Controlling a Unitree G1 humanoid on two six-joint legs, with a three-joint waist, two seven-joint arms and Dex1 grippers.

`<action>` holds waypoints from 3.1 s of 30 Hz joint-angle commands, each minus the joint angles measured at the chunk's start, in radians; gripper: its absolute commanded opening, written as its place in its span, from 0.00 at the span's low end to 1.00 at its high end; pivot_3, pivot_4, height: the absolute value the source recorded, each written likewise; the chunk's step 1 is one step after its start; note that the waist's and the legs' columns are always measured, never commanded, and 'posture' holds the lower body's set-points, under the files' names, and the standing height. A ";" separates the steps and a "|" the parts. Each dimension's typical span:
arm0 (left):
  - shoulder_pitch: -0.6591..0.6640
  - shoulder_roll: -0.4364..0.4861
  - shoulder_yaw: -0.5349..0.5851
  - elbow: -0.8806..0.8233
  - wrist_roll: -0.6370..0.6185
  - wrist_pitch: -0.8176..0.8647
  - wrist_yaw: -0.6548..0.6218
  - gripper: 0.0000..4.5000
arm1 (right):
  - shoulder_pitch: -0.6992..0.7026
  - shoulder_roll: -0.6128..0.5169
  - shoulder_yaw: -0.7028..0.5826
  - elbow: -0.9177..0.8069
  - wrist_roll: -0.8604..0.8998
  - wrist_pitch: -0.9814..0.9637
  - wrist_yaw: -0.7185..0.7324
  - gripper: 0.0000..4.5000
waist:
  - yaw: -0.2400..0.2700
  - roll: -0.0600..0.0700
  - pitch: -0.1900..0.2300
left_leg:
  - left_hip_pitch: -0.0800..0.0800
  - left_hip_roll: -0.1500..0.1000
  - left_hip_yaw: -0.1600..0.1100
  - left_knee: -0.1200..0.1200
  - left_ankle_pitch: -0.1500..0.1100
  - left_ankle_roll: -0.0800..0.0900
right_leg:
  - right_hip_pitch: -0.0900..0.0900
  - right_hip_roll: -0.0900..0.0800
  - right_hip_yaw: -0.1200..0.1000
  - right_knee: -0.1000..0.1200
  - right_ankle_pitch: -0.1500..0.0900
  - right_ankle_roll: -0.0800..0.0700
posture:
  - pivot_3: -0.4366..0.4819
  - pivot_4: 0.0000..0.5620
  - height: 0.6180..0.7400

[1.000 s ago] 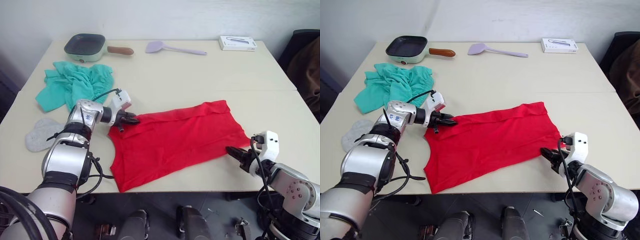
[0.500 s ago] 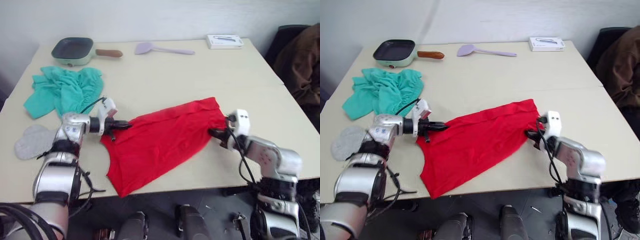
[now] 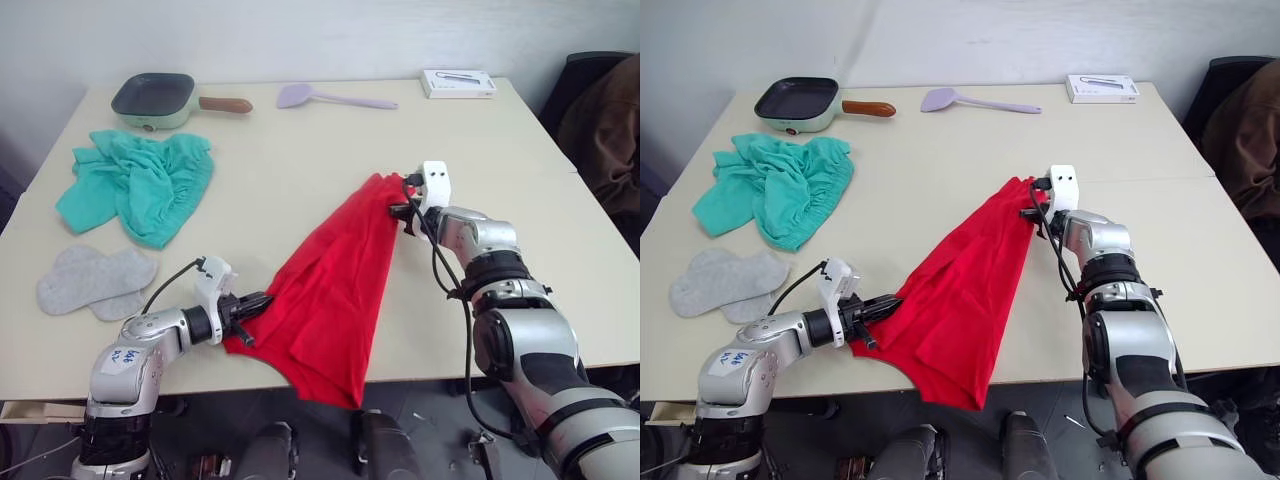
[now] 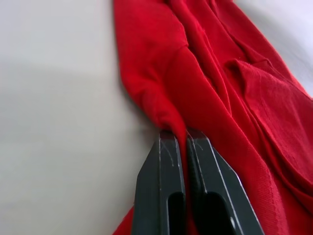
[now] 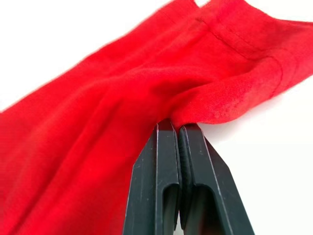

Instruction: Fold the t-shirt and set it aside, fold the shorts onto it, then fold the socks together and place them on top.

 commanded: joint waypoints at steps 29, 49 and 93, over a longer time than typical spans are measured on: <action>-0.823 0.108 -0.335 1.071 0.118 -0.364 -0.353 0.93 | 0.767 -0.385 0.096 -1.449 0.505 0.936 0.404 1.00 | 0.030 0.003 0.002 | -0.004 0.000 0.000 0.000 -0.002 0.001 | 0.000 0.002 -0.007 -0.010 0.001 0.001 | 0.48 0.27 1.00; -1.004 -0.085 -0.275 1.516 0.270 -0.619 -0.302 0.38 | 0.764 -0.253 0.161 -1.388 0.499 0.910 0.230 0.39 | 0.035 -0.002 0.000 | -0.005 0.000 0.000 0.002 -0.002 0.002 | 0.000 0.001 -0.007 -0.008 0.001 0.002 | 0.48 0.27 1.00; -0.311 -0.055 0.113 0.378 -0.025 -0.147 0.100 0.01 | 0.329 -0.364 0.490 -0.796 0.261 0.476 0.635 0.00 | 0.030 -0.002 0.000 | -0.004 0.000 -0.001 0.004 -0.002 0.002 | 0.000 -0.001 -0.003 -0.004 0.001 0.001 | 0.48 0.27 1.00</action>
